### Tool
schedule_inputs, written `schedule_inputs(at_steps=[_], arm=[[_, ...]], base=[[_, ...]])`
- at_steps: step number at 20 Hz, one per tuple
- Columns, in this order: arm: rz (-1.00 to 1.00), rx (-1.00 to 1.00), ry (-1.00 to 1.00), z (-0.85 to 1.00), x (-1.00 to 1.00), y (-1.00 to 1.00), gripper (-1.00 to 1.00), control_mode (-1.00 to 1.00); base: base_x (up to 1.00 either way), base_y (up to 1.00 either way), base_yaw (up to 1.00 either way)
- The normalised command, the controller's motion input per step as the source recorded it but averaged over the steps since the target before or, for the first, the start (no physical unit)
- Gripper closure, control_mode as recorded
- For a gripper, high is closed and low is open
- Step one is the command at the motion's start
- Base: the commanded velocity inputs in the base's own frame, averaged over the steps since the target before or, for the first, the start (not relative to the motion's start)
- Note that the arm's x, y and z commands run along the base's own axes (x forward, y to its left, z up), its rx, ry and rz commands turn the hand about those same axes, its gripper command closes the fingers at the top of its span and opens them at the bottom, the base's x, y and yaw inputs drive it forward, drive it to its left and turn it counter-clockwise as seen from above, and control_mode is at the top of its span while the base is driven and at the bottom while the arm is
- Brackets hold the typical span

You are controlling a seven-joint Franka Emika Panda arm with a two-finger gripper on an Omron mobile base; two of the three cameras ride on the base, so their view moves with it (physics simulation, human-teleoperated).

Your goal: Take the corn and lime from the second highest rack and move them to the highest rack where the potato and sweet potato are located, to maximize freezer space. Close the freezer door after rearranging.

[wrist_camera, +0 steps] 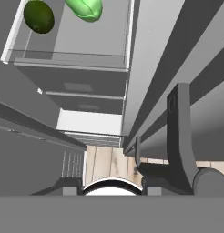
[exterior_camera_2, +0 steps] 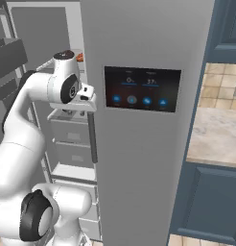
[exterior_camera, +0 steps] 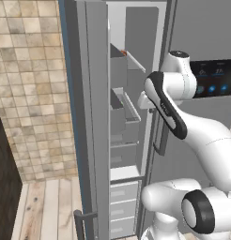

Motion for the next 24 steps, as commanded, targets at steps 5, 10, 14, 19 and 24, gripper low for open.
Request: schedule_inputs(at_steps=[5,10,14,19,24], arm=[[0.00,0.00,0.00,0.00,-0.04,0.04,-1.00,-1.00],[0.02,0.00,-0.02,-0.01,-0.01,0.12,-1.00,-1.00],[0.07,0.00,-0.08,-0.04,0.00,0.06,-1.00,-1.00],[0.17,0.00,-0.16,-0.20,0.02,0.10,-1.00,-1.00],[0.25,0.00,-0.15,-0.30,0.13,0.06,-1.00,-1.00]], base=[[0.00,0.00,0.00],[0.00,0.00,0.00],[0.00,0.00,0.00],[0.00,0.00,0.00],[0.00,0.00,0.00]])
